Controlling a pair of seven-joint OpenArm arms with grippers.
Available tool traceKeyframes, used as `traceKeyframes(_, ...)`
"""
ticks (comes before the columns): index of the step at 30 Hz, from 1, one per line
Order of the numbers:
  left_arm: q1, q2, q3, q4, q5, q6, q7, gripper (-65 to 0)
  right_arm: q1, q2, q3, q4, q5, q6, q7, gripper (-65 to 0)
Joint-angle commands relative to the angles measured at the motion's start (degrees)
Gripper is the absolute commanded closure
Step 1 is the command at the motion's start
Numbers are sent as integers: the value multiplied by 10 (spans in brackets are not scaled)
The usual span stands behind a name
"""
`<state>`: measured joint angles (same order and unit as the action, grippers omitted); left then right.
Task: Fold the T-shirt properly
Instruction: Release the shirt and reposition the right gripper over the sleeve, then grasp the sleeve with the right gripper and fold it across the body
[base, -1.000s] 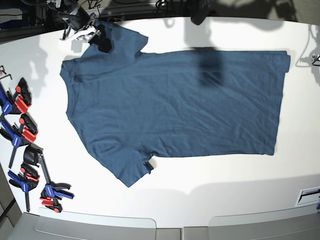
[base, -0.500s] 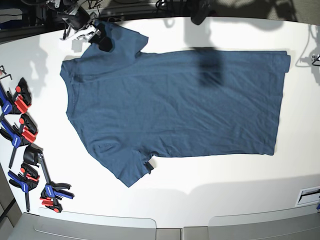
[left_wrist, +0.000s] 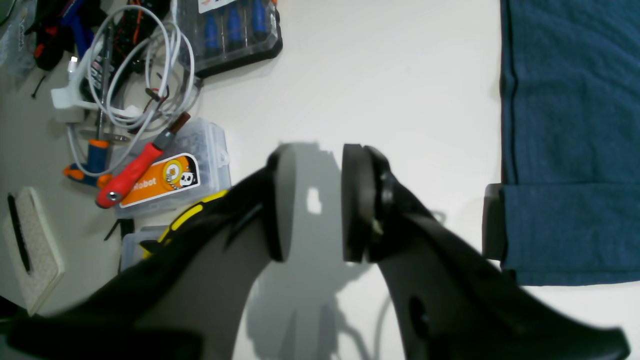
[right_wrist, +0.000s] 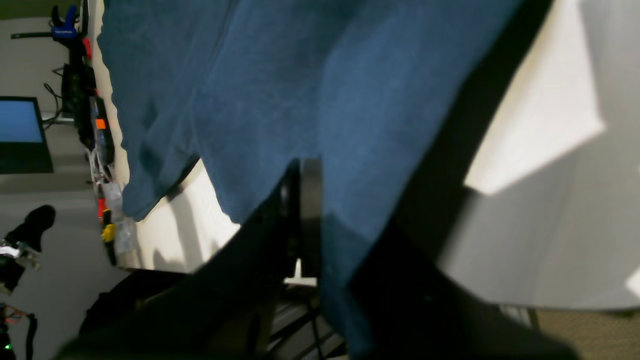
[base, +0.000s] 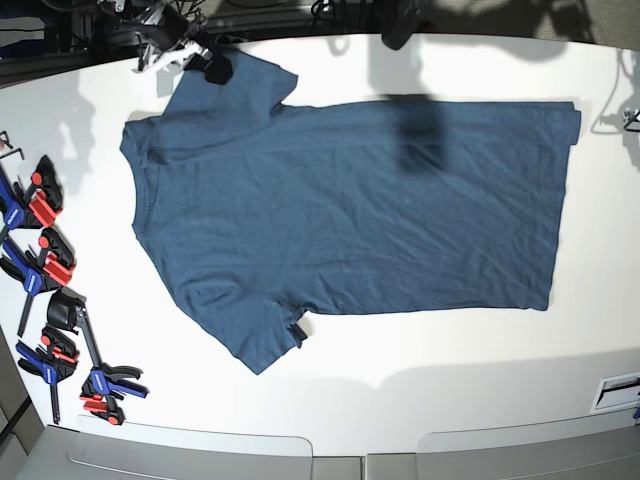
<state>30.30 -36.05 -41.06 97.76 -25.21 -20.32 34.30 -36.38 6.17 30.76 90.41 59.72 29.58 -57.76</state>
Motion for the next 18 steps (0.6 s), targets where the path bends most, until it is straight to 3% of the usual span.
traceKeyframes(1,0,-14,-6,8,-3,4,-14,-147,-6,3,0,5,-2,0,-3,0)
traceKeyframes(4,0,-14,-6,8,-3,4,-14,-147,-5,3,0,7,17,2,-3,0)
traceKeyframes(10,0,-14,-6,8,-3,4,-14,-147,22,3,0,8,52,54,-3,0)
traceKeyframes(18,0,-14,-6,8,-3,4,-14,-147,117,3,0,8,47,65,-3,0)
